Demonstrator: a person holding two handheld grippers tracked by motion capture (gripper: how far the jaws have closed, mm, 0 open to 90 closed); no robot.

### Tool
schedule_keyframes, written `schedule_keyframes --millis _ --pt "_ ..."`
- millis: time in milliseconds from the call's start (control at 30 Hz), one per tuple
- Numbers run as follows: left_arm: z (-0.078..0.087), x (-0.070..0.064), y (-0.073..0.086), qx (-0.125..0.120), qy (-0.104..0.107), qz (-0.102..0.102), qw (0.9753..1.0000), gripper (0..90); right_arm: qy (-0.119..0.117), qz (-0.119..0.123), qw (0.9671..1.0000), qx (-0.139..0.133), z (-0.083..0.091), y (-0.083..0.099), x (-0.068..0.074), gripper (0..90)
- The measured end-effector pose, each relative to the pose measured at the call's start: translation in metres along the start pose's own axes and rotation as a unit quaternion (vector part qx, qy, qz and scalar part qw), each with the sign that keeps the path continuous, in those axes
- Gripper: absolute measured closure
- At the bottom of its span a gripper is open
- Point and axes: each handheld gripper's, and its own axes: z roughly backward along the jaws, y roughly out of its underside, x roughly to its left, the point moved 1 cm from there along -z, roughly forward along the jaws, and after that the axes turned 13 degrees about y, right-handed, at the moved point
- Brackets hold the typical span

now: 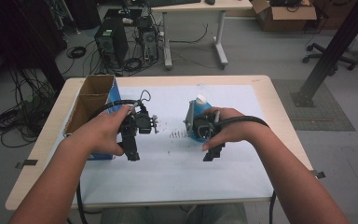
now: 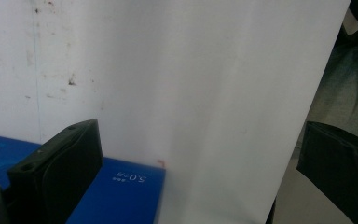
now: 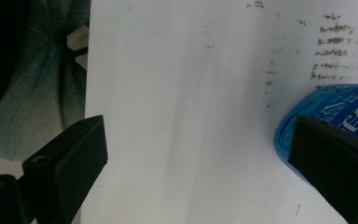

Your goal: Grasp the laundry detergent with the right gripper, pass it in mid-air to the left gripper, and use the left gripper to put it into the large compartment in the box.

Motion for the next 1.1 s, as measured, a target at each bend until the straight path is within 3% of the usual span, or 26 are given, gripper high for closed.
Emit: schedule_keyframes --millis 133,567,800,1100 --pt "0.000 -0.001 0.000 0.001 0.000 0.003 1.0000 0.2 0.002 0.006 0.9998 -0.016 0.000 0.009 0.004 4.6" --pt "-0.002 0.002 -0.003 0.000 0.000 0.006 1.0000 0.2 0.010 0.003 0.9995 -0.030 -0.009 0.035 0.015 4.7" --pt "-0.002 0.005 -0.001 0.001 0.000 0.009 1.0000 0.2 0.042 -0.009 0.9973 -0.059 -0.009 0.050 0.016 4.1" --pt "-0.002 0.006 -0.001 -0.001 0.001 0.011 0.9999 0.2 0.056 -0.037 0.9938 -0.088 -0.014 0.067 0.014 3.9"
